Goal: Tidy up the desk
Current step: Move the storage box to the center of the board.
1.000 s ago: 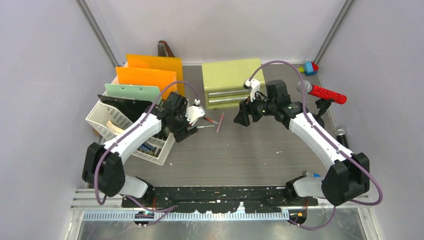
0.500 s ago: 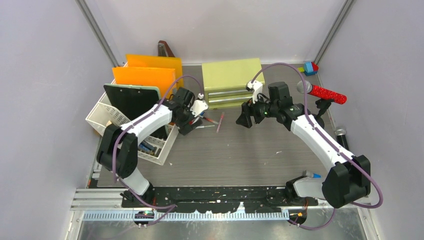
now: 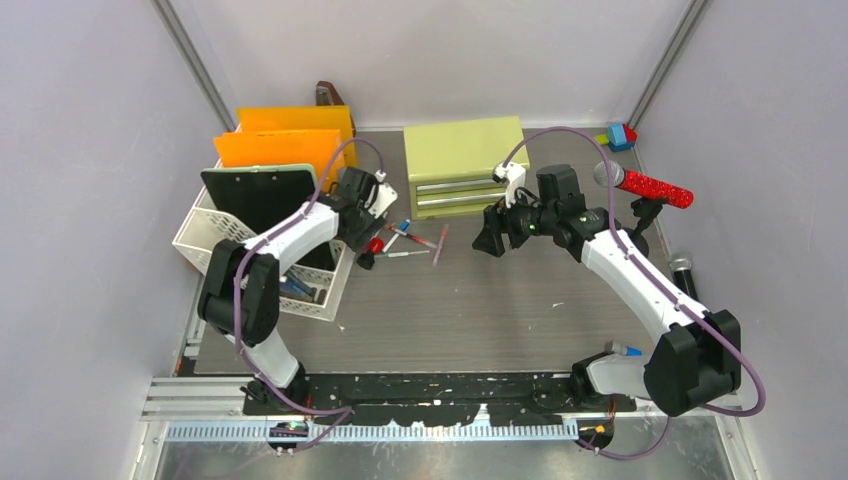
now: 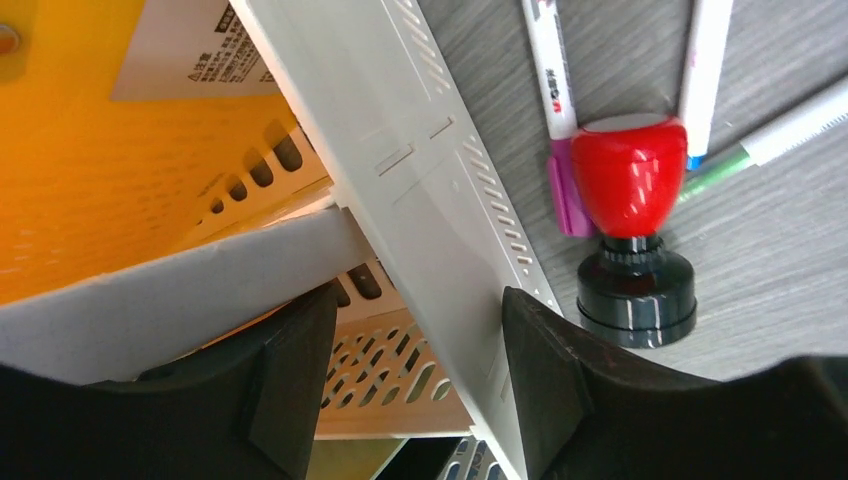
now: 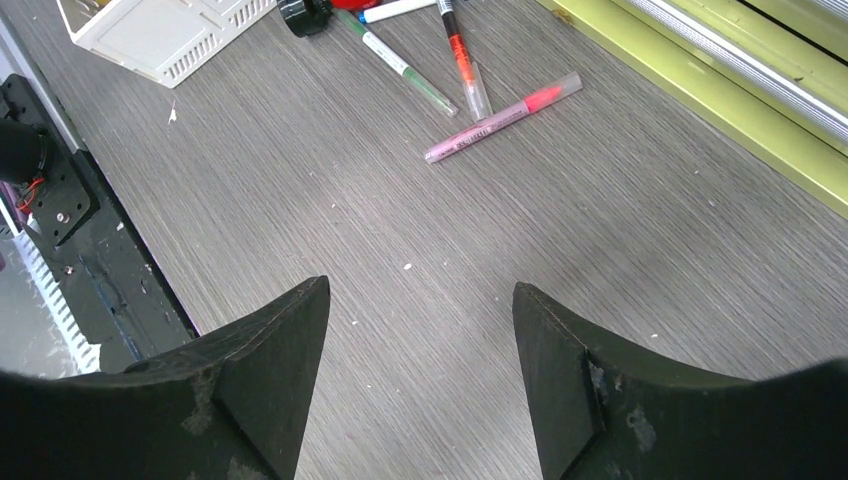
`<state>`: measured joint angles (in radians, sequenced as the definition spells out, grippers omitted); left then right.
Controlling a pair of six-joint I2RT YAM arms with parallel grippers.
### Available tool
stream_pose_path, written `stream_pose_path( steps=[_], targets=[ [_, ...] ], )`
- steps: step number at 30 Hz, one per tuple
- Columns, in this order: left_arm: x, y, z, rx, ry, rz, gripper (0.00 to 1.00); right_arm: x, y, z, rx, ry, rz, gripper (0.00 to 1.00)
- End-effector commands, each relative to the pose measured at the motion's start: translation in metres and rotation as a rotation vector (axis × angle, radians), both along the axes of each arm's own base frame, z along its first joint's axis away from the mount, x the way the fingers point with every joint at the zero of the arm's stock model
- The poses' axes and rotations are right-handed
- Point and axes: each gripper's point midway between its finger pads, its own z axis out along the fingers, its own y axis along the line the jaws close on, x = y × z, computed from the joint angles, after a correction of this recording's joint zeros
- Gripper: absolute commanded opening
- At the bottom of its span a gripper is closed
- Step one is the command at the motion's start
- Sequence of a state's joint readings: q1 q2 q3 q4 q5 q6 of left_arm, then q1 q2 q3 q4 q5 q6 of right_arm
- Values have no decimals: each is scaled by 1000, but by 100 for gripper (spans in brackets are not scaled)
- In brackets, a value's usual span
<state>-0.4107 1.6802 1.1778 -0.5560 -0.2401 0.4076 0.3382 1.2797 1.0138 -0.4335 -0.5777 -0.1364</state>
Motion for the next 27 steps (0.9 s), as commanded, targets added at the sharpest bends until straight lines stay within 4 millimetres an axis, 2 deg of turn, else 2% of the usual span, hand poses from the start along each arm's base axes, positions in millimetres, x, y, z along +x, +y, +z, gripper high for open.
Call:
stream_pose_path(
  steps=[1,5,14,23,27],
  targets=[
    [38,18,20,21,-133,79,63,5,3,9,27,-42,10,73],
    [49,29,17,47,-140,84,60,6,3,7,28,-34,10,73],
    [69,39,9,122,-154,34,49,5,3,4,27,-23,7,73],
    [55,41,5,148,-82,-62,27,6,2,0,23,-16,9,73],
    [55,46,3,180,-79,-102,24,6,3,0,26,-10,11,73]
  ],
)
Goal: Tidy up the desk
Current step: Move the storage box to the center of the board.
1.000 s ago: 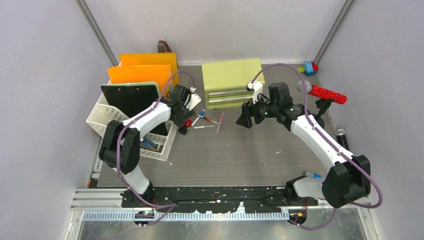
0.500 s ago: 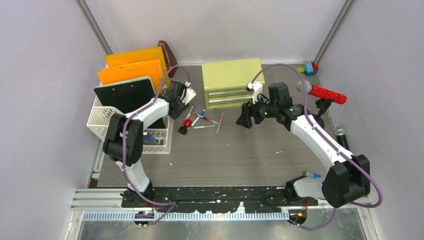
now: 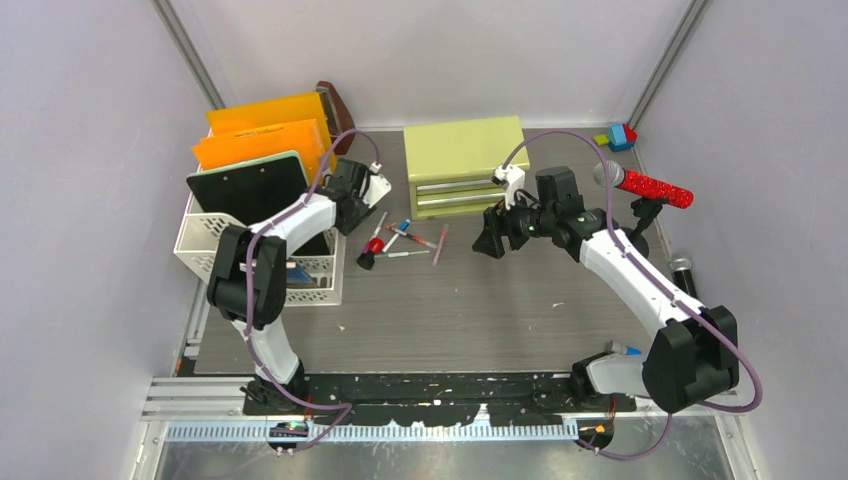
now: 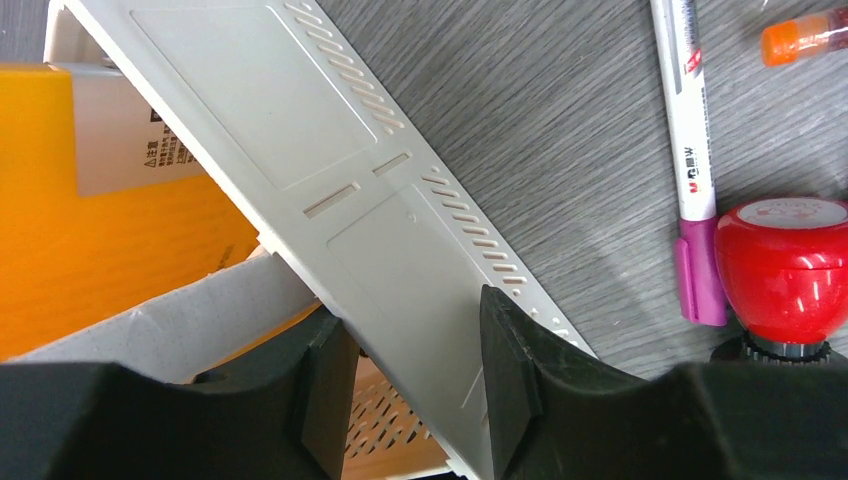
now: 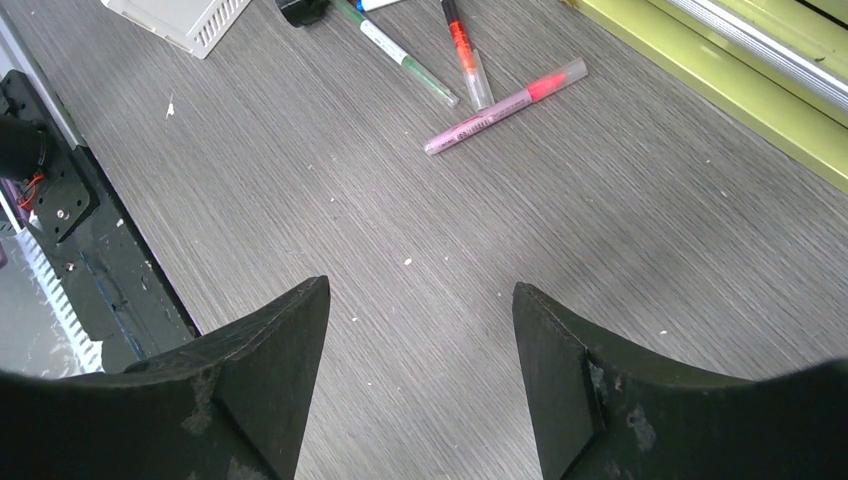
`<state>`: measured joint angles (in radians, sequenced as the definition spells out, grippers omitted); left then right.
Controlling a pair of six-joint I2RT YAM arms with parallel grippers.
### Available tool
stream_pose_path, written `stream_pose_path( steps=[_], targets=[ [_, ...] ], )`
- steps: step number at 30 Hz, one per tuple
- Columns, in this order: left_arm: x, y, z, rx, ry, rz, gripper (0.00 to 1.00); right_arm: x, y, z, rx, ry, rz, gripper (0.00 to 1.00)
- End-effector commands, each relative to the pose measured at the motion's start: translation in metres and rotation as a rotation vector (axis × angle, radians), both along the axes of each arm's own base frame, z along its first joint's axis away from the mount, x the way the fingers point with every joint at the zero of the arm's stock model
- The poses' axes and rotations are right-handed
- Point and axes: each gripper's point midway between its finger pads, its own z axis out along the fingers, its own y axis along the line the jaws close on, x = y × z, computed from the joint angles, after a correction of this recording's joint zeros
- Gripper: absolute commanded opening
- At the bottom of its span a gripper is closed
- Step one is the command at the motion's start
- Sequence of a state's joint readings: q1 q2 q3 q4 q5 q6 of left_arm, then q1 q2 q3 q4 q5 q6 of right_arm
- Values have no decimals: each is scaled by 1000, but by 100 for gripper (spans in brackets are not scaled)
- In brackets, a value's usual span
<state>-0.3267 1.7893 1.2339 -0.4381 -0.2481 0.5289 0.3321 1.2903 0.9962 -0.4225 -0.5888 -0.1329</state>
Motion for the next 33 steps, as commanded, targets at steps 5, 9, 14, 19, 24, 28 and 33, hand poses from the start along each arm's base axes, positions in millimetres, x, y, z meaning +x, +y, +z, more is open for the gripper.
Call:
stream_pose_path(
  steps=[5,9,14,19,24,28,33],
  targets=[
    [15,27,10,154,-19,-116,22,8,3,8,22,-33,7,73],
    [18,25,9,152,-6,-137,21,10,3,8,17,-33,5,73],
    [22,28,6,171,2,-153,21,15,4,7,10,-31,3,73],
    [30,30,7,184,-13,-137,21,19,4,6,1,-34,2,73],
    [40,34,13,200,-29,-105,21,25,0,5,-24,-52,-14,73],
    [40,35,25,184,-50,-78,24,32,-8,4,-62,-79,-56,73],
    [30,28,50,99,-70,-41,46,45,-18,9,-101,-126,-119,73]
  ],
)
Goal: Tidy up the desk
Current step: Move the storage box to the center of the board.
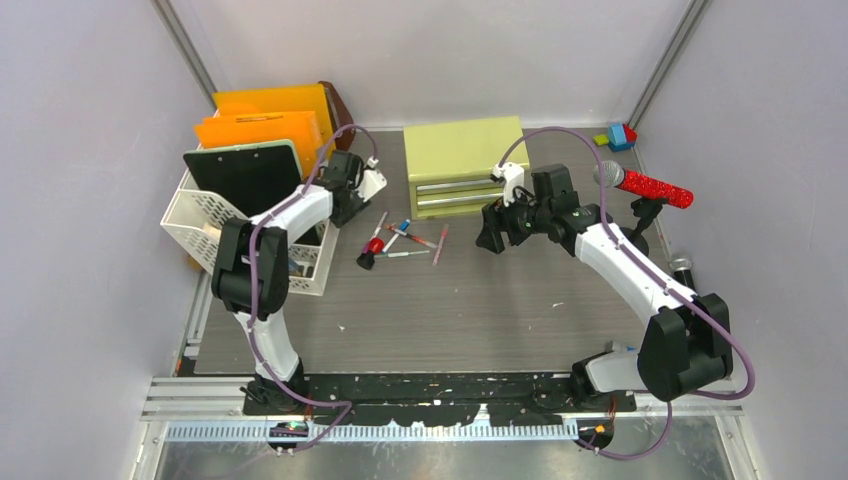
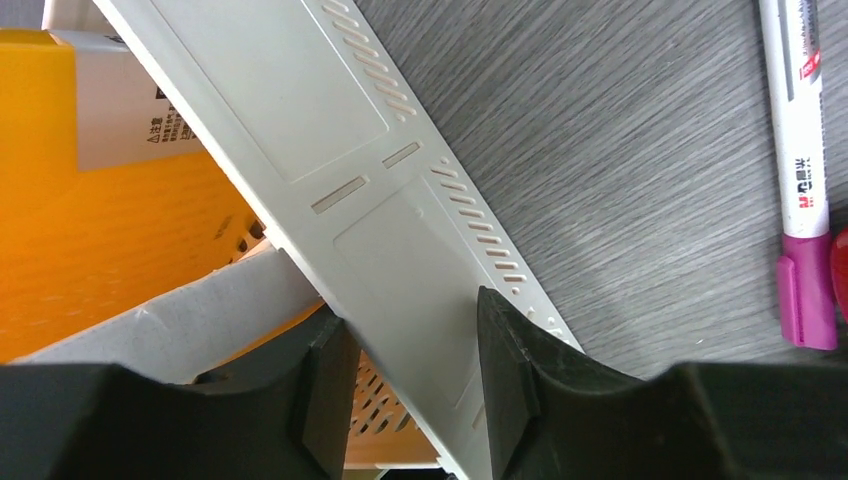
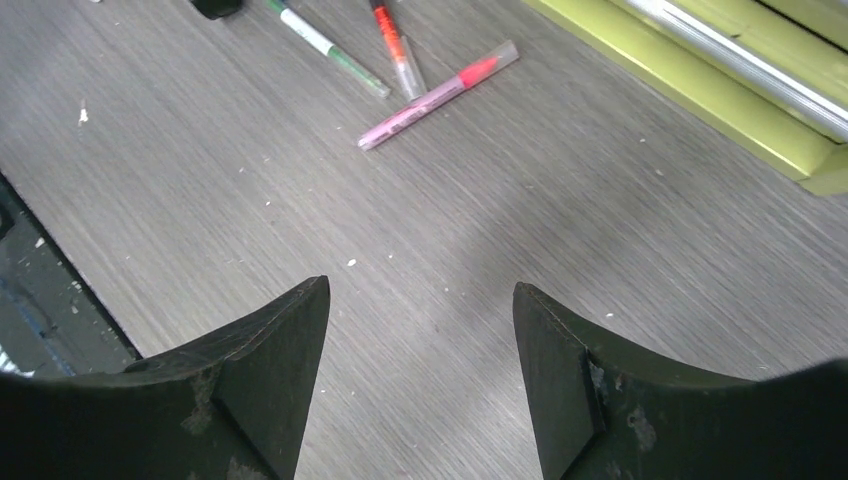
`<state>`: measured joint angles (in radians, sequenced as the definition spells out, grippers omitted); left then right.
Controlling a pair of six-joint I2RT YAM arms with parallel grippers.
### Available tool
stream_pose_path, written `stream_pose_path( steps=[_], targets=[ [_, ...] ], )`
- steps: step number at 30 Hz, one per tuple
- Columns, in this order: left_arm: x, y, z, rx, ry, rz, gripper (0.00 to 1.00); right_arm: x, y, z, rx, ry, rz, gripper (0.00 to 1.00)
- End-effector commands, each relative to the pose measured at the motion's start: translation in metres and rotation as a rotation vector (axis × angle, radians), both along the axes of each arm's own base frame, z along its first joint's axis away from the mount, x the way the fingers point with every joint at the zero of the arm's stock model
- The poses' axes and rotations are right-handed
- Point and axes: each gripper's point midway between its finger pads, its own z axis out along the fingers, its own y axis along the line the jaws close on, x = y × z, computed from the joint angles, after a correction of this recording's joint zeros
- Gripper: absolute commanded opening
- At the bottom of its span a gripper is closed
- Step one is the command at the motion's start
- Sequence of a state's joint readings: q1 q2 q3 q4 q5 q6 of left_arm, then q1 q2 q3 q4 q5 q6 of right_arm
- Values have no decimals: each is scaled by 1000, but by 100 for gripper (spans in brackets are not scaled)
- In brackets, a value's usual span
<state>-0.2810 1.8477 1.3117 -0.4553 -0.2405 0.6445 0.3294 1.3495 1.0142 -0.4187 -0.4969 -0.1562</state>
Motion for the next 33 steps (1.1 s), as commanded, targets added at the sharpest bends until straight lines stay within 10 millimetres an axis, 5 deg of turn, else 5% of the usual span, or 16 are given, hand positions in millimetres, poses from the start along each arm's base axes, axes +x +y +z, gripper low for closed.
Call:
stream_pose_path(
  steps=[1,5,9,15,23,27,33],
  targets=[
    [4,10,52,11,-82,15,52,29,-8,27,-28,-134,-65,73],
    [-6,-1,71,-82,-108,26,73,40,-14,24,-44,-162,-121,74],
    [-19,-10,89,-155,-118,34,83,48,-13,23,-17,-187,-160,74],
    [-56,-25,119,-290,-138,19,90,56,-12,18,-39,-198,-142,73],
    [-98,-91,153,-544,-93,-124,91,74,-18,-3,-133,-241,-122,70],
    [-100,-120,171,-684,-85,-157,92,77,-21,-11,-168,-247,-114,70],
    [-73,-144,181,-804,-164,-143,92,70,-6,-3,-35,-170,-158,70]
  ],
)
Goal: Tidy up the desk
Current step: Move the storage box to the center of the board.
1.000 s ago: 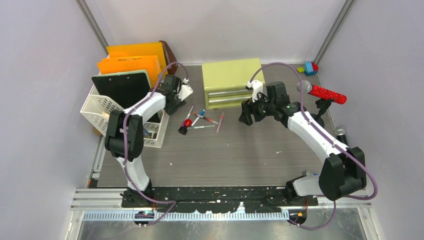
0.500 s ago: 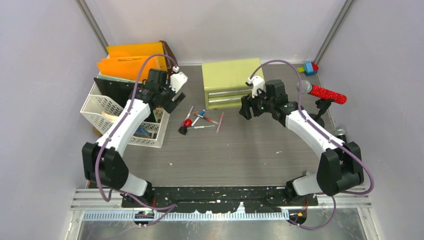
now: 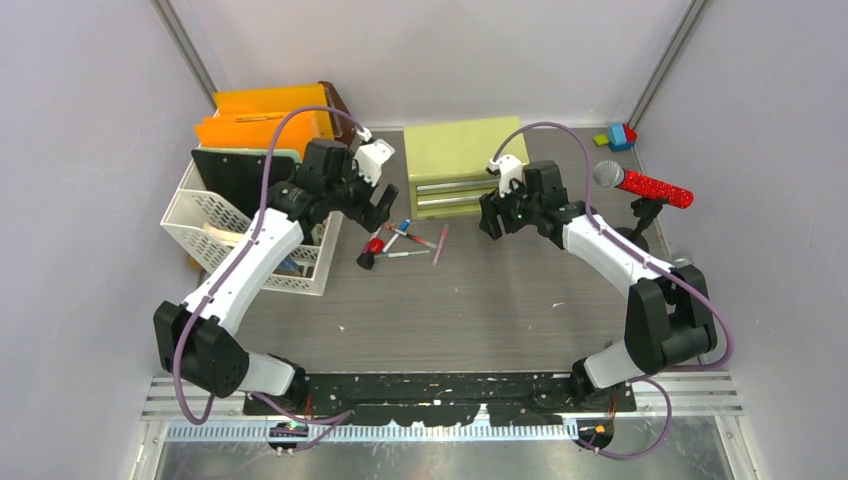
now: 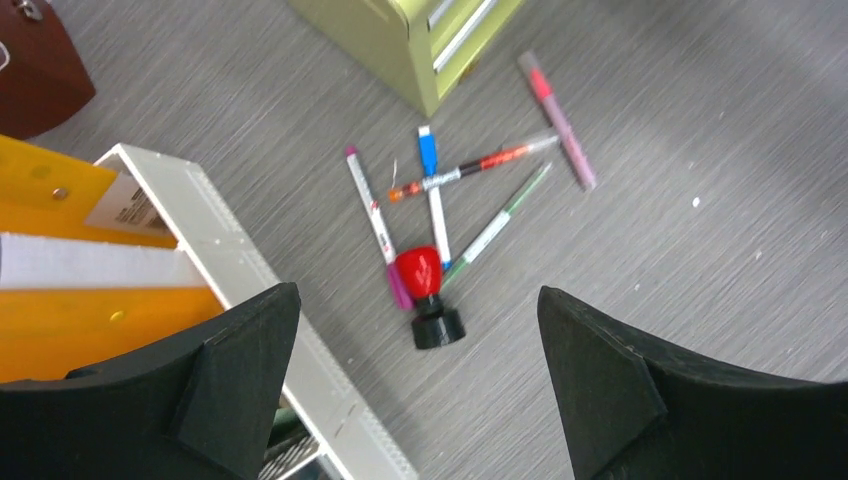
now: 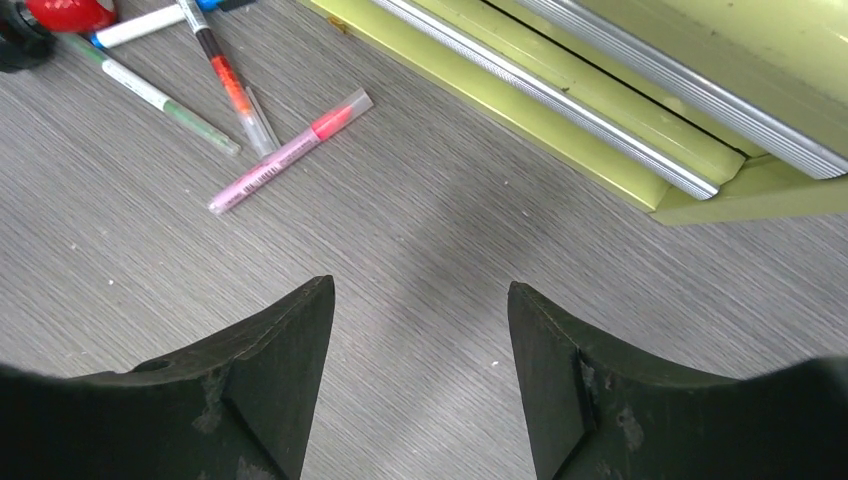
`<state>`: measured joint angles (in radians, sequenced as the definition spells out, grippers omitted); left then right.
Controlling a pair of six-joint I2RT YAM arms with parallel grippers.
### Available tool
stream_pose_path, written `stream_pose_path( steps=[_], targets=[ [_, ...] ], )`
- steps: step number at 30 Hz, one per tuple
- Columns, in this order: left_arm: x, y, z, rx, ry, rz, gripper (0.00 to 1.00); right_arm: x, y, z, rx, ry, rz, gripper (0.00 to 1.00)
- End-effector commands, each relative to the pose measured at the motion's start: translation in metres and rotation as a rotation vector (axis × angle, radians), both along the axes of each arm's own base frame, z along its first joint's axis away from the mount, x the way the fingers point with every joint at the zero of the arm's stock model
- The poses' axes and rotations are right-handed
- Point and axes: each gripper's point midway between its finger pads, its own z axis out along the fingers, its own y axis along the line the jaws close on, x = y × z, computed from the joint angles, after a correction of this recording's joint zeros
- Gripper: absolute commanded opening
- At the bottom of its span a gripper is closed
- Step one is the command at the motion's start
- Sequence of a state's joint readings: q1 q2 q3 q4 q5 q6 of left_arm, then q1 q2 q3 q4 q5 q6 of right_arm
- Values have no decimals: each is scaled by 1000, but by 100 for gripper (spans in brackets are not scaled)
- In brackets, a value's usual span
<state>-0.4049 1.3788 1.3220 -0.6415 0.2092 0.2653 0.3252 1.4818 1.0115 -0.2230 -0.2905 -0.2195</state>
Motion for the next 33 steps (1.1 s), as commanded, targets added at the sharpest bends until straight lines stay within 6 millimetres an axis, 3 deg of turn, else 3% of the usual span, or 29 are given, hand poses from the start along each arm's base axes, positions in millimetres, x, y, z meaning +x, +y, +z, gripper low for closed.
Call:
stream_pose_path(
  steps=[1,7,14,20,24,33],
  targets=[
    [28,-31,31,-173,-83,13,93,11,15,30,129,-43,-41,72],
    [49,-49,33,-236,-87,37,94,20,33,50,323,28,-138,79],
    [87,-70,51,-349,-140,82,95,38,44,59,548,74,-299,84],
    [134,-87,66,-397,-224,98,96,52,41,49,569,124,-406,84],
    [165,-99,62,-392,-218,112,97,52,41,30,574,170,-438,85],
    [216,-123,65,-418,-239,54,99,55,51,24,618,159,-384,86]
  ],
)
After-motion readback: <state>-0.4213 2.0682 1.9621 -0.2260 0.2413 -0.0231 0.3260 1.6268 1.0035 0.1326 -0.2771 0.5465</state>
